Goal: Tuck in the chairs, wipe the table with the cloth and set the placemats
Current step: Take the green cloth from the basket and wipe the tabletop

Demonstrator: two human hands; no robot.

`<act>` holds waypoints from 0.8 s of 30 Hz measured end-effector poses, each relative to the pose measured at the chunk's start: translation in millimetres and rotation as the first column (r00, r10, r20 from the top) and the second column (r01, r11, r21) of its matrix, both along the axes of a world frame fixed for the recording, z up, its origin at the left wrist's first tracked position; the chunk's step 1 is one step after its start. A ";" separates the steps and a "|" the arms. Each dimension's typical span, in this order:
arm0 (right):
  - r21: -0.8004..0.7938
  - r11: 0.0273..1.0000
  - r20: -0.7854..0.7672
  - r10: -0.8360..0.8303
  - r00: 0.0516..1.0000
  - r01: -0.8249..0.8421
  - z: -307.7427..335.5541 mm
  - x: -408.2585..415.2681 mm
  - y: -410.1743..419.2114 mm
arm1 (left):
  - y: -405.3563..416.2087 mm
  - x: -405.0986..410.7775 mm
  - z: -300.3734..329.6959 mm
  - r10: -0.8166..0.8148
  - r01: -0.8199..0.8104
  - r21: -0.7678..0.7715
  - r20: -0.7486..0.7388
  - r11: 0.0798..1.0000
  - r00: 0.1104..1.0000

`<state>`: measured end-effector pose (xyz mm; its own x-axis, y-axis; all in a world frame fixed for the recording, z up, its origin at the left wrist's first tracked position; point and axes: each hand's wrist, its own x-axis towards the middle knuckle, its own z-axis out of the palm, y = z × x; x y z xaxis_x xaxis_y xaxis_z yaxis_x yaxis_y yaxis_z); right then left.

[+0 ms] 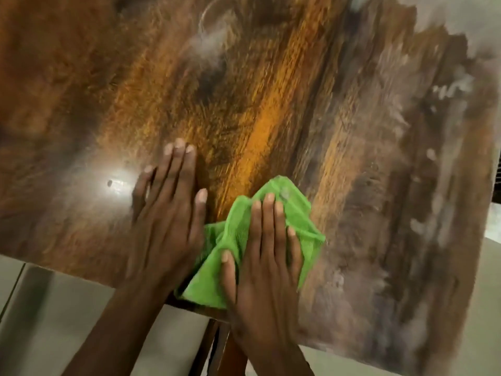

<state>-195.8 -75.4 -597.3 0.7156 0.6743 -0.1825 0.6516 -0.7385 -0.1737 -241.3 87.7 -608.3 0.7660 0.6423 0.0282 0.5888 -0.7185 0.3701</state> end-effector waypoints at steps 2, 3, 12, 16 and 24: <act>0.045 0.998 -0.009 -0.054 0.999 0.054 -1.9 29.1 17.2 | -5.6 14.1 -1.2 -0.029 0.029 -0.025 0.028 0.999 0.999; 0.074 0.993 0.001 -0.088 0.996 0.088 -5.0 49.3 28.6 | -6.9 17.6 -2.3 -0.024 0.025 -0.034 0.034 0.999 0.999; 0.068 0.983 0.045 -0.172 0.984 0.168 -4.7 89.6 51.4 | -8.4 17.9 0.3 -0.006 0.006 -0.008 0.052 1.000 0.999; 0.014 0.991 0.002 -0.136 0.991 0.136 2.3 32.0 14.7 | -7.7 17.9 2.1 0.015 -0.013 -0.036 0.068 0.999 0.998; 0.083 0.989 -0.026 -0.119 0.993 0.121 -1.0 62.9 18.8 | -8.7 18.3 -0.6 -0.010 0.009 0.024 0.051 1.000 0.999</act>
<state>-132.9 -56.5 -598.4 0.7888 0.5975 -0.1441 0.5549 -0.7932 -0.2509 -223.0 79.0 -608.9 0.7694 0.6334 0.0826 0.5625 -0.7332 0.3821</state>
